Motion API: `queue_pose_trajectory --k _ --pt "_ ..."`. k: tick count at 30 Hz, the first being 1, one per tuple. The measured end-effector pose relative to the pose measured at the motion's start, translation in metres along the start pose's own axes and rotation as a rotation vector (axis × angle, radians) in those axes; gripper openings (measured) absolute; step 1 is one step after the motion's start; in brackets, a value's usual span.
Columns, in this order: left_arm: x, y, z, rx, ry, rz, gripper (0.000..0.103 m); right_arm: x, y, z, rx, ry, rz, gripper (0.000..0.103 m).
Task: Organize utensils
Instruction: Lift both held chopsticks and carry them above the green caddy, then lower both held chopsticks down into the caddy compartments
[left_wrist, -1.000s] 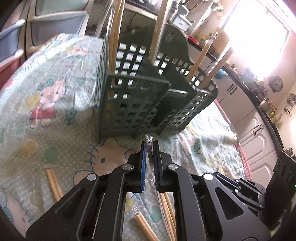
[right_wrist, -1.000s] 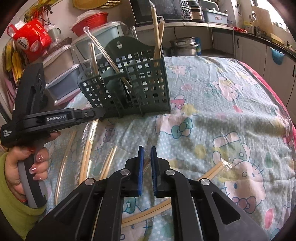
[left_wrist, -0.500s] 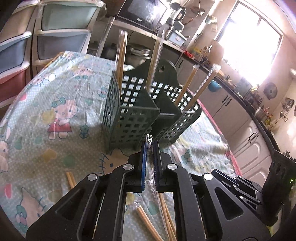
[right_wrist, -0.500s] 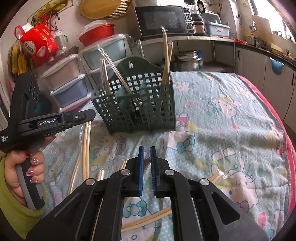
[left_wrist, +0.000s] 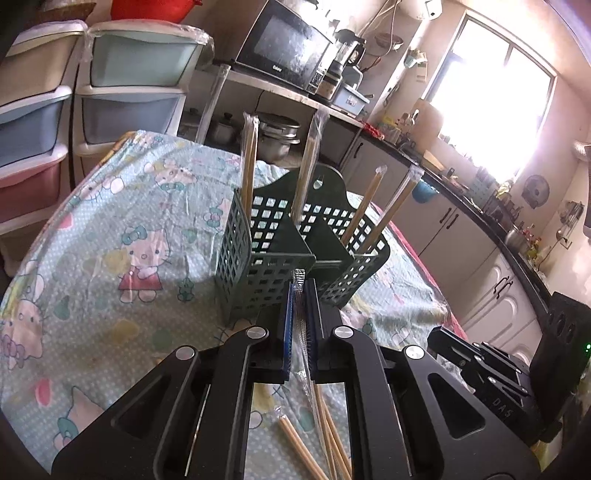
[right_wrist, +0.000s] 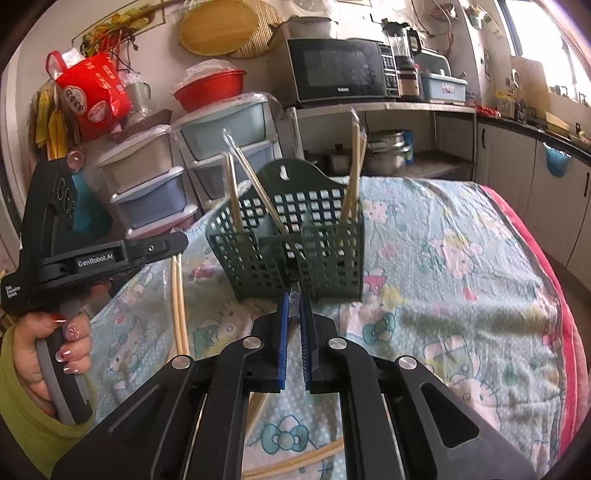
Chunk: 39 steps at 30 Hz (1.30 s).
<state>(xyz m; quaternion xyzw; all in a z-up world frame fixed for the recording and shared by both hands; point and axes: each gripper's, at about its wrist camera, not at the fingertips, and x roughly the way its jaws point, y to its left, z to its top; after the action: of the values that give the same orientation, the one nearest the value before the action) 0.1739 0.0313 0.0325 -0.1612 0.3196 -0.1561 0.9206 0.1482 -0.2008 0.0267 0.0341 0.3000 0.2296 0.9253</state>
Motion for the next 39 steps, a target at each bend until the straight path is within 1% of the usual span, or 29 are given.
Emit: queue_pose_trajectory --k 6,12,26,39 --pt "-0.009 -0.003 0.005 0.005 -0.026 -0.011 0.003 -0.006 0.007 0.014 -0.016 -0.042 0.010 0.006" --pt "-0.016 -0.013 0.015 0.031 -0.051 -0.031 0.003 -0.015 0.011 0.029 -0.030 -0.090 0.012 0.006" --pt "-0.030 -0.042 0.045 0.105 -0.125 -0.073 0.003 -0.037 0.021 0.064 -0.056 -0.210 0.018 0.005" --pt "-0.041 -0.068 0.075 0.176 -0.200 -0.090 0.003 -0.054 0.032 0.088 -0.093 -0.284 0.025 0.005"
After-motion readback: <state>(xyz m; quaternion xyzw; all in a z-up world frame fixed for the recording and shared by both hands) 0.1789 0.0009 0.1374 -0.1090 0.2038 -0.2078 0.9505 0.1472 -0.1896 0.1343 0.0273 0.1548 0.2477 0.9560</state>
